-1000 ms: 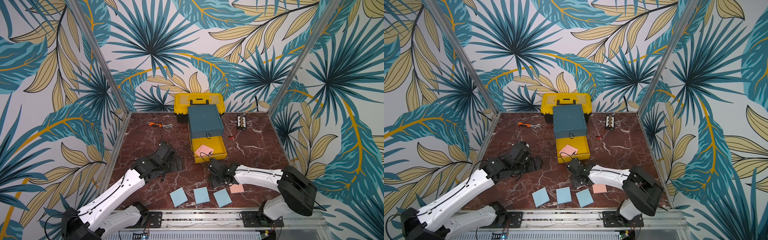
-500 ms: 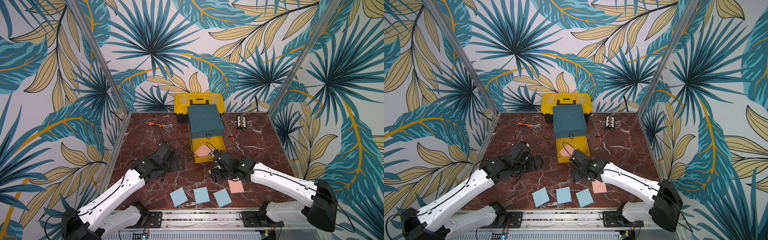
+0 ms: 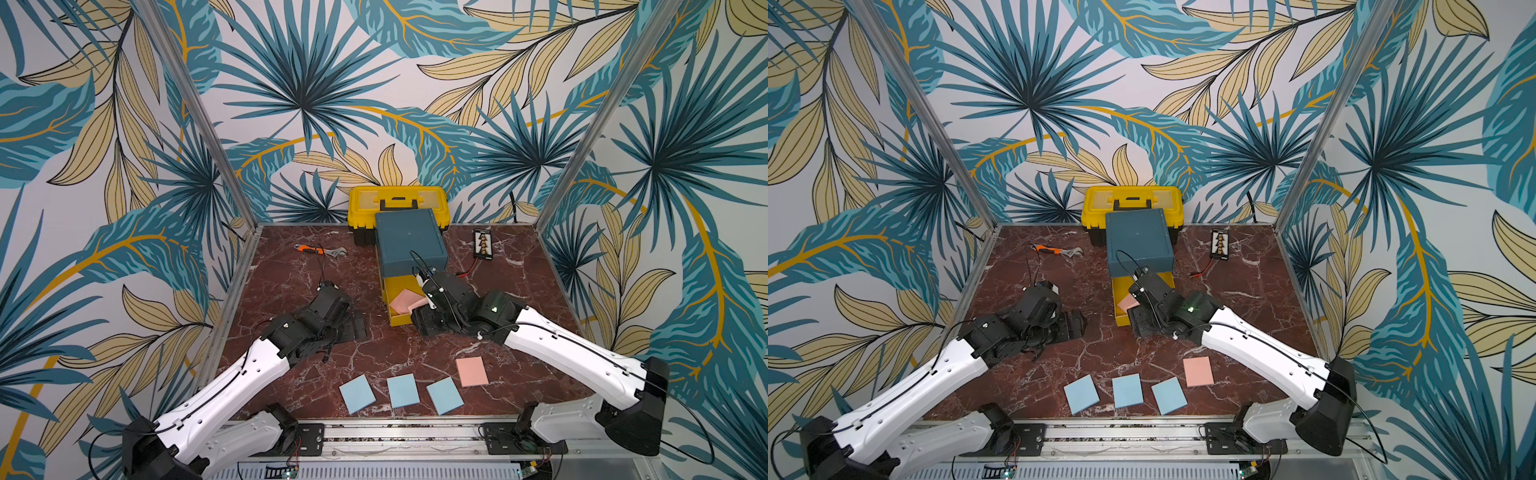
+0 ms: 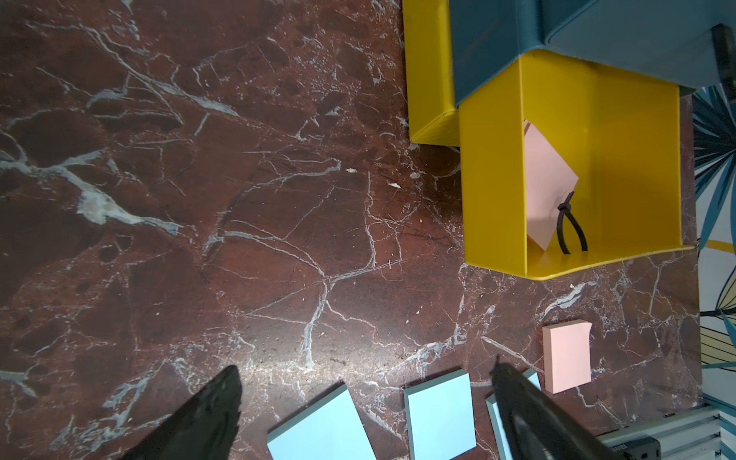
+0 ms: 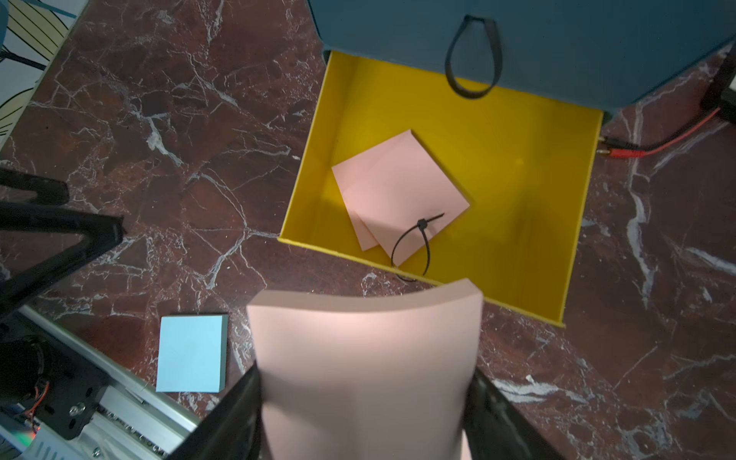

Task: Please put the sticky notes in the drawer by color
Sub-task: Place the sticky notes in the drawer.

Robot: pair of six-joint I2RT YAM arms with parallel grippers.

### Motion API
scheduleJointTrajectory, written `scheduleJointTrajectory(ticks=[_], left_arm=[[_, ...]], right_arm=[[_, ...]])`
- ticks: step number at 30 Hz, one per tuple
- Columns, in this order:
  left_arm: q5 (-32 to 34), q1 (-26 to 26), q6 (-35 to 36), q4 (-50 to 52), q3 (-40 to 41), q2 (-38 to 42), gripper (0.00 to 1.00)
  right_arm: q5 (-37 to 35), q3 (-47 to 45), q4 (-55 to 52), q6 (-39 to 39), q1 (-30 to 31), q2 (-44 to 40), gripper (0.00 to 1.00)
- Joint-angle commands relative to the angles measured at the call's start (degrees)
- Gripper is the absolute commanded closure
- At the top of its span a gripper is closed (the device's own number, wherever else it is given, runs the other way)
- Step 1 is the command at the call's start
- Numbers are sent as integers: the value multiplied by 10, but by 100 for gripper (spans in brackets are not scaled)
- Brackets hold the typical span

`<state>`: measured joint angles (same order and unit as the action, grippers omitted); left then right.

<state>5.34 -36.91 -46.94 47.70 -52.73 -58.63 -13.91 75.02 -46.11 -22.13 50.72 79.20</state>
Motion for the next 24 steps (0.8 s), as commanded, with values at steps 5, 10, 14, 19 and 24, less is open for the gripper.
scheduleJointTrajectory(ticks=[5, 10, 14, 19, 24], left_arm=[[11, 5, 1, -11, 7, 11, 0], [9, 6, 1, -16, 11, 9, 0], [10, 8, 2, -17, 13, 12, 0], [10, 10, 2, -17, 12, 11, 0], [12, 11, 0, -16, 19, 17, 0]], right_arm=[[-38, 23, 52, 33, -2, 55, 26], [-56, 18, 87, 31, -6, 81, 25], [-65, 15, 107, 32, -12, 96, 25], [-86, 9, 129, 33, -16, 112, 25], [-82, 10, 145, 29, -25, 125, 25]])
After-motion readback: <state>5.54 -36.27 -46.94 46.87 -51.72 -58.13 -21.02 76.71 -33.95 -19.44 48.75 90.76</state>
